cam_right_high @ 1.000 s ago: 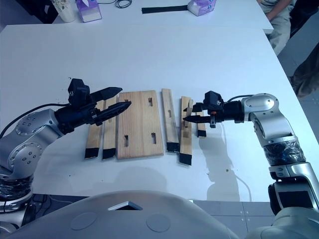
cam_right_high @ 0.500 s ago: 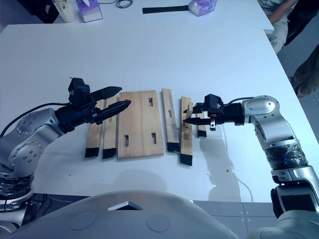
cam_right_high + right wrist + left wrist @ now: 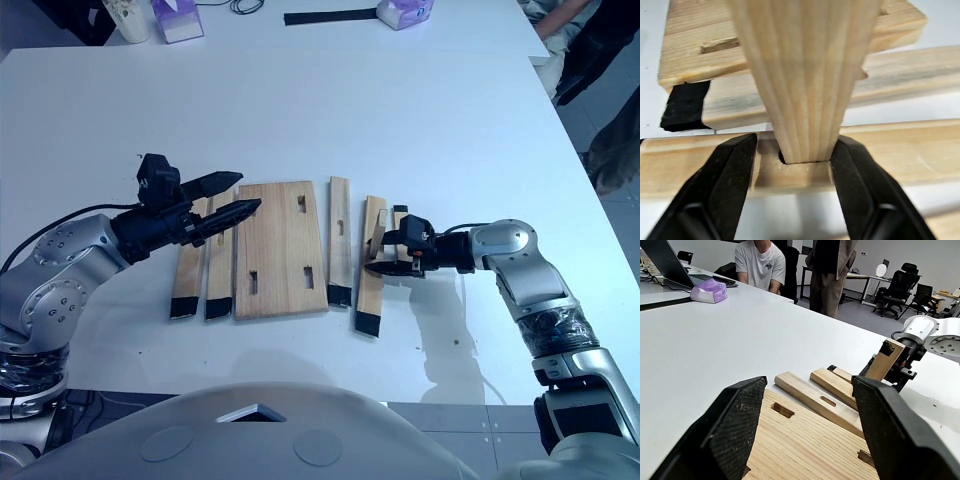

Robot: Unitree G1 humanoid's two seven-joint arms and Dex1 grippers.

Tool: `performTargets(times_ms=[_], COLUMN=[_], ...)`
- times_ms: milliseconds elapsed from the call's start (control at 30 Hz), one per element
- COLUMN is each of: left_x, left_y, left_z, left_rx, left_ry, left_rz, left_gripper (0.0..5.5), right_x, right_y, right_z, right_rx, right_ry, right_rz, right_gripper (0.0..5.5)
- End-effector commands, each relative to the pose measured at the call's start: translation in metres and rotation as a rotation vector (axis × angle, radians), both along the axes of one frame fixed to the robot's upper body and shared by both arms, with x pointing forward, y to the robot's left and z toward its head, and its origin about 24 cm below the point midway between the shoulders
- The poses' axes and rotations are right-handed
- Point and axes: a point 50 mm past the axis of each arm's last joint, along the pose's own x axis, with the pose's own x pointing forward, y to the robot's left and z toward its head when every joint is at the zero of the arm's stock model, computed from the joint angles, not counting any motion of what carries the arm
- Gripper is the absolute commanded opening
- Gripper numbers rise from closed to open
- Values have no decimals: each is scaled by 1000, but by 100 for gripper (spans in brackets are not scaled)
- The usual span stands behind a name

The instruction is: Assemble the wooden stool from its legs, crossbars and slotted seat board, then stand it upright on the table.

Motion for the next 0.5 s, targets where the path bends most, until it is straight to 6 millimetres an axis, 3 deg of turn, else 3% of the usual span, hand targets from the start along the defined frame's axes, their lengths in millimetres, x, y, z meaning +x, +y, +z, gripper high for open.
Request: performTargets(times_ms=[33,200,500], left_x=[-1,-5,-5], left_y=[2,2,2], left_z=[0,-1,-1], left_rx=[7,-15,-33], left_ry=[-11,-16,-29], left_rz=[26,53,63], left_gripper=[315,315,315], right_x=[3,5,-3], right_y=[-7,-1,8], right_z=[33,69,109], right_rx=[35,91,176], right_ry=[-63,-150,-217], right_rz=[-39,-38,-16], right_gripper=[258,258,258])
